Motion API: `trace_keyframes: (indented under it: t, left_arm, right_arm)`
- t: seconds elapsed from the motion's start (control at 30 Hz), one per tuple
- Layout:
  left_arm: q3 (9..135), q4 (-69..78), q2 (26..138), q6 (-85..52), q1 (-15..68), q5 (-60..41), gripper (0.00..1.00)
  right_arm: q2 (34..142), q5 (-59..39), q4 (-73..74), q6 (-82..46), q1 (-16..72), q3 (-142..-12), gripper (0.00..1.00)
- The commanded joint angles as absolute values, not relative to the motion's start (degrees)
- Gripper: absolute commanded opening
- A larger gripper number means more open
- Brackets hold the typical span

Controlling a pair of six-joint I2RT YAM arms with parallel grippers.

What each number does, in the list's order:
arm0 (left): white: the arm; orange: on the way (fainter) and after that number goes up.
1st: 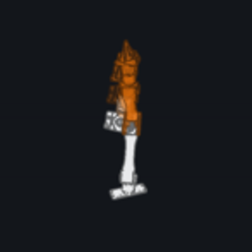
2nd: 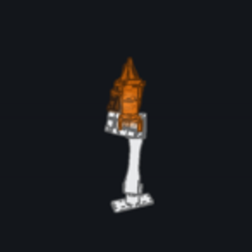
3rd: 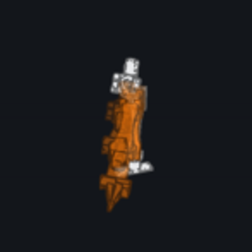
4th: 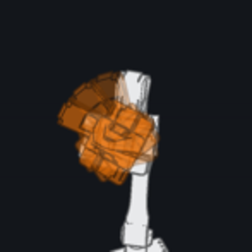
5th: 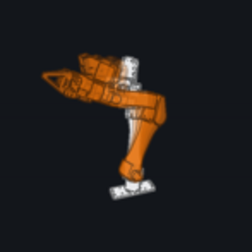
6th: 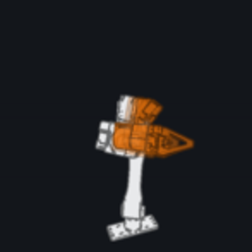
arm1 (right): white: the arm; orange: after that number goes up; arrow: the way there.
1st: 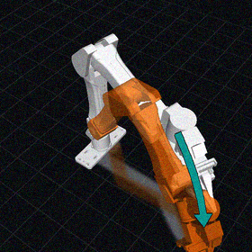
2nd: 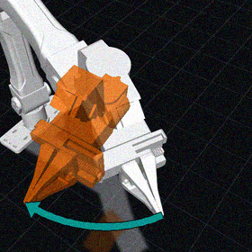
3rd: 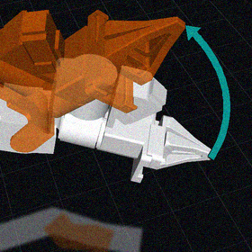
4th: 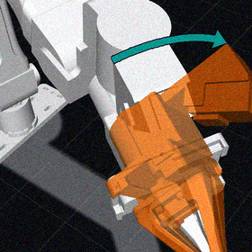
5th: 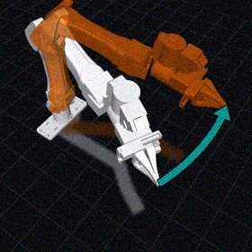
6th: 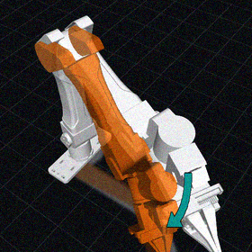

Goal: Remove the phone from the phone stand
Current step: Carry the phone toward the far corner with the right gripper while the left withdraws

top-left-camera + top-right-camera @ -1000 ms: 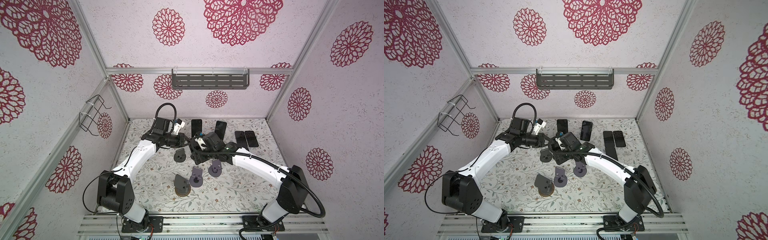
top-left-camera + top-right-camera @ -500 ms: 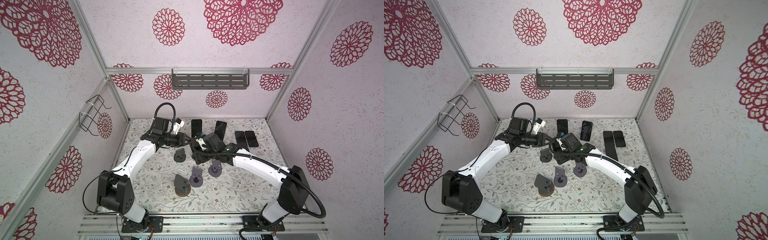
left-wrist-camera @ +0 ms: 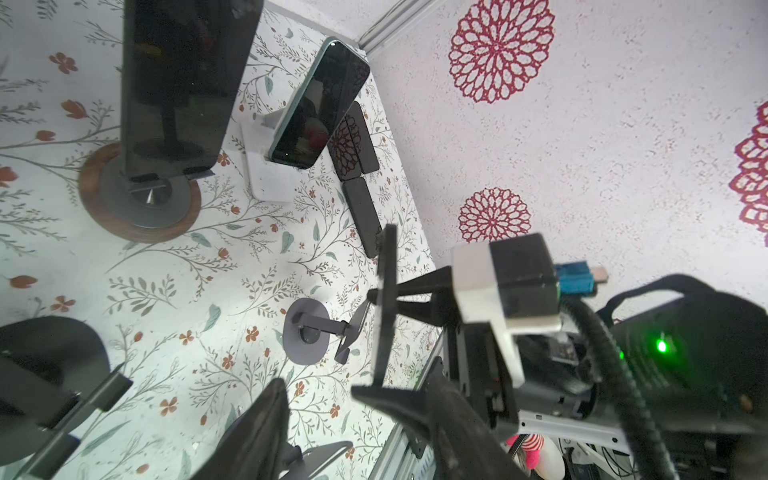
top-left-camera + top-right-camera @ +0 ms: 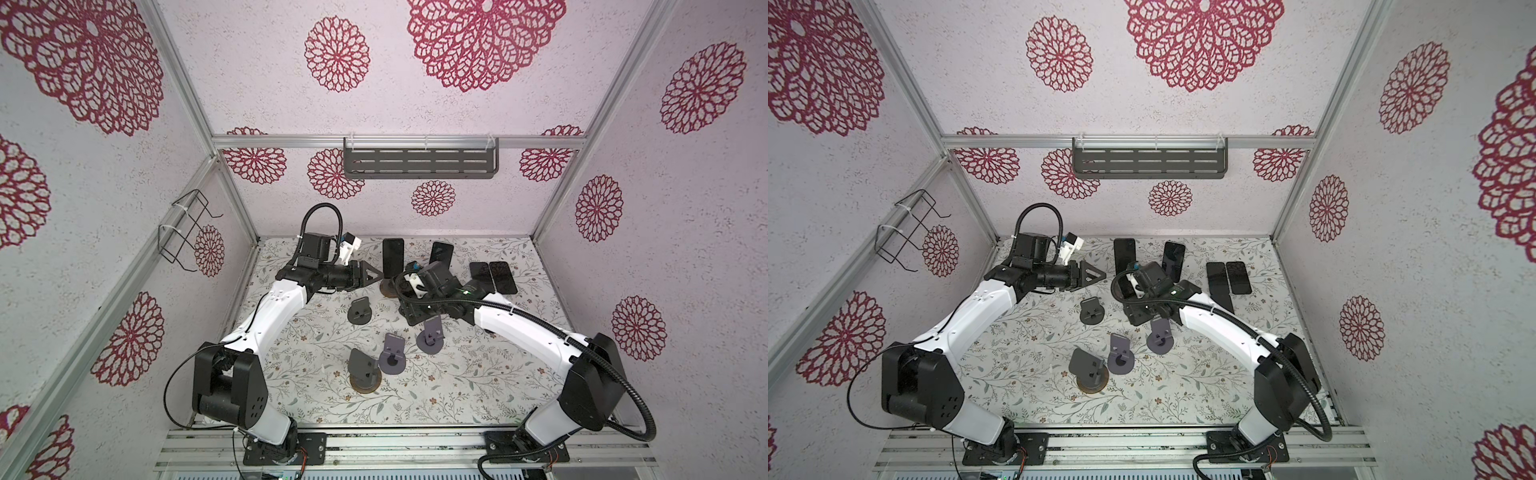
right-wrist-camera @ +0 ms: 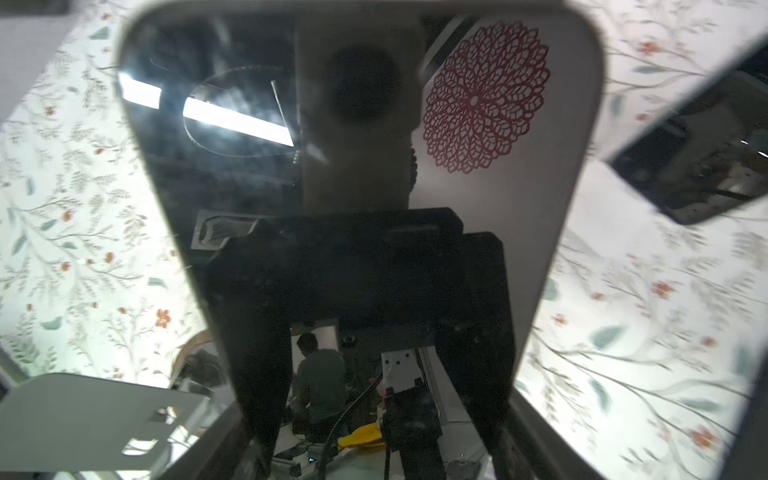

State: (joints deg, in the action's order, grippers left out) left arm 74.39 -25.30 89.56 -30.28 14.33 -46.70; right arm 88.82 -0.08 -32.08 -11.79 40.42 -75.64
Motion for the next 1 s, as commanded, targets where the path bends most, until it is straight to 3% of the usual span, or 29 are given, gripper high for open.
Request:
trace_keyframes:
  t: [0.0, 0.37, 0.47, 0.53, 0.97]
  left_arm:
    - [74.27, -24.52, 87.72, -30.56, 13.11, -45.01, 0.57]
    - [74.71, -25.42, 87.78, -29.62, 8.59, -44.69, 0.58]
    - [74.53, -25.52, 87.1, -29.44, 7.25, -43.96, 0.58]
    - [74.75, -26.05, 86.61, -28.86, 7.12, -43.31, 0.58]
    - [75.59, -28.5, 82.51, -26.54, 4.13, -40.3, 0.59]
  right_arm:
    - [84.3, 1.29, -36.97, -6.33, 35.07, -79.71, 0.56]
    - [84.62, -0.37, -45.44, 5.79, 9.36, -78.57, 0.4]
    - [85.64, 1.81, -45.83, 8.02, 3.93, -77.89, 0.23]
    - [86.46, 2.6, -43.85, 8.17, 1.19, -75.96, 0.0]
    - [104.13, 9.5, -55.88, 10.3, -6.77, -82.45, 0.0]
